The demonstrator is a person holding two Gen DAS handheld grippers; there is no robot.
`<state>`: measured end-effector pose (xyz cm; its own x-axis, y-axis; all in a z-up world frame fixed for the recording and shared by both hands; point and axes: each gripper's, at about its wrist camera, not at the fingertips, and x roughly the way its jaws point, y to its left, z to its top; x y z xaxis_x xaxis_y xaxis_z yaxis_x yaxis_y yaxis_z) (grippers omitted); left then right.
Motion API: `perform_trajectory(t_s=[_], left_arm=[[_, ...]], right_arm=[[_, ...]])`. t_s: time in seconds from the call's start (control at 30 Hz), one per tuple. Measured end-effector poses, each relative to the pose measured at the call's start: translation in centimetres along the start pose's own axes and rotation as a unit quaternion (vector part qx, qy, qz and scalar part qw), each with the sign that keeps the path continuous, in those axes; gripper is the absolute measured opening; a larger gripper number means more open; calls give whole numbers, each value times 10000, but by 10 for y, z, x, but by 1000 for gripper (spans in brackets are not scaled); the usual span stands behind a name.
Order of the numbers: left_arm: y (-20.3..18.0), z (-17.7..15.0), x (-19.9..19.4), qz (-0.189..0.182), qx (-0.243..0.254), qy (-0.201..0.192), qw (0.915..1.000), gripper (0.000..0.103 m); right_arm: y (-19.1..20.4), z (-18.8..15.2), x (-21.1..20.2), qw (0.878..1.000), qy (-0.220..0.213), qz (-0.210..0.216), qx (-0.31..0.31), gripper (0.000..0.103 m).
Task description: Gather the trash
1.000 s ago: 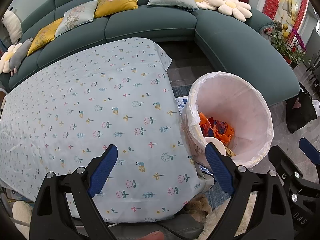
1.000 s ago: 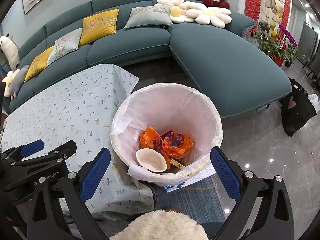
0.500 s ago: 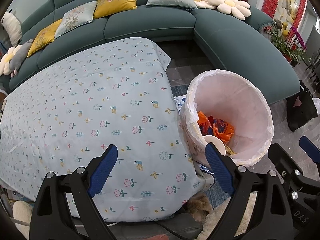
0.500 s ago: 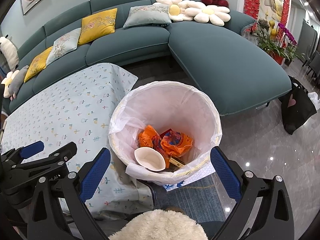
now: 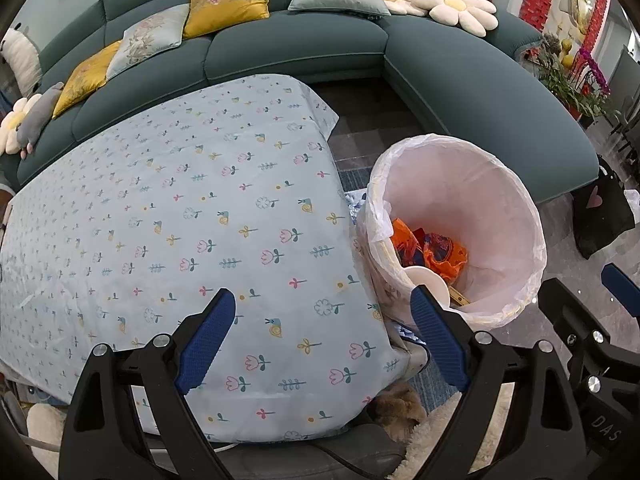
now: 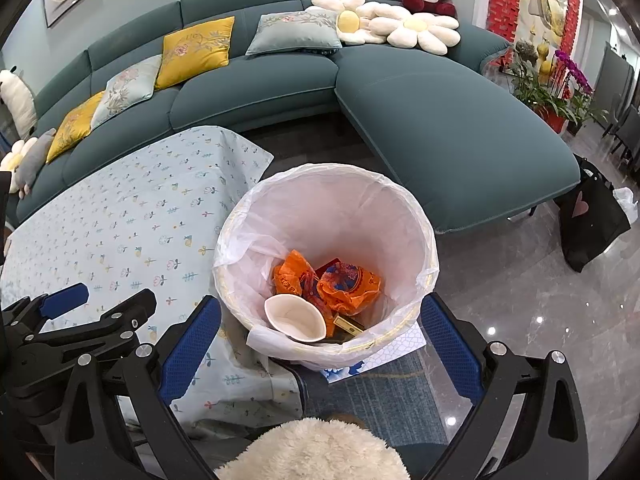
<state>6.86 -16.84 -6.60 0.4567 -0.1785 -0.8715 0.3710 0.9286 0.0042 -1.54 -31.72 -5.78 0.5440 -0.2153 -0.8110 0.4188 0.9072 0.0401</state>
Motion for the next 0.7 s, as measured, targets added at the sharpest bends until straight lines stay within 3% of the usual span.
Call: perform_trajectory(t_s=[0.7], left_arm=[[0,-1,0,53,29,61,10000,85]], right_arm=[[2,0,-1,10000,-2,6,-20,96]])
